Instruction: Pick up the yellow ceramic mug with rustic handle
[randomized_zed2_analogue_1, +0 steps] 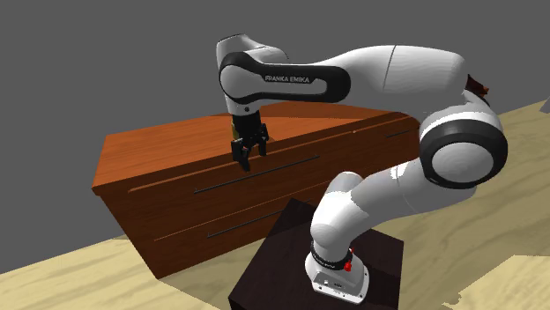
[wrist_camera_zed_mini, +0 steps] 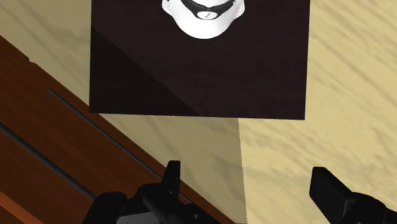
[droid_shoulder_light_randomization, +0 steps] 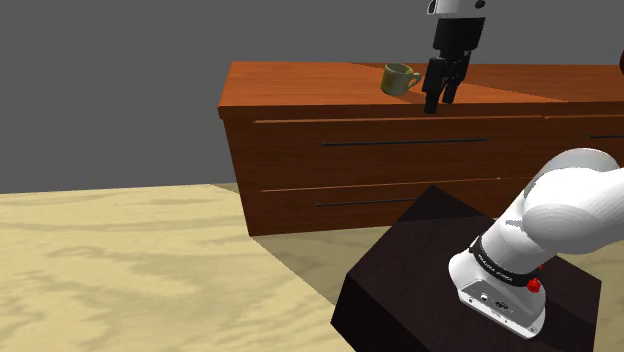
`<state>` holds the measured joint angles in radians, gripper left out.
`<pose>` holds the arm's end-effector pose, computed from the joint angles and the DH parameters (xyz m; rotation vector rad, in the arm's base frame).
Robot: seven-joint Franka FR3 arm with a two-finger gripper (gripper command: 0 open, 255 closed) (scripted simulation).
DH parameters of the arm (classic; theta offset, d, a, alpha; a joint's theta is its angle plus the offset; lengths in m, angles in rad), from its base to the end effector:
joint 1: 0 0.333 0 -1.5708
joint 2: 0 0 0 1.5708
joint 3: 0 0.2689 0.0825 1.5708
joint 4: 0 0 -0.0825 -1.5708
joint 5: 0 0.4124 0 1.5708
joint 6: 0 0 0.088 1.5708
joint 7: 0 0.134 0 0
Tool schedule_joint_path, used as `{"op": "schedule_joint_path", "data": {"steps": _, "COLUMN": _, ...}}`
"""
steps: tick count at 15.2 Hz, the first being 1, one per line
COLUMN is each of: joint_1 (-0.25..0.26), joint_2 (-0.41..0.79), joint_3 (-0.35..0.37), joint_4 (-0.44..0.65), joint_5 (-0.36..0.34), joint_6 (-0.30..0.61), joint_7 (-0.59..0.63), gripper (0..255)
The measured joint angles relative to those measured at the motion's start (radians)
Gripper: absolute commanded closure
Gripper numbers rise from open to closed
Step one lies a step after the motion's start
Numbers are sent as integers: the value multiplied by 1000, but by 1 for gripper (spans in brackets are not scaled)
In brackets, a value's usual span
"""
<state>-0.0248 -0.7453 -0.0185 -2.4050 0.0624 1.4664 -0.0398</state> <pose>0.3570 -0.0067 0.4841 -3.0454 -0.0047 0.2907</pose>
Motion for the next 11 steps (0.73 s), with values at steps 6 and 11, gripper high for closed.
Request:
{"op": "schedule_joint_path", "data": {"steps": 6, "joint_1": -20, "joint_2": 41, "joint_3": -91, "joint_4": -2, "joint_5": -72, "joint_6": 78, "joint_7": -137, "gripper": 0}}
{"op": "schedule_joint_path", "data": {"steps": 11, "joint_1": -30, "joint_2": 131, "joint_3": -195, "joint_4": 47, "joint_5": -128, "joint_6": 169, "joint_7": -296, "gripper": 0}}
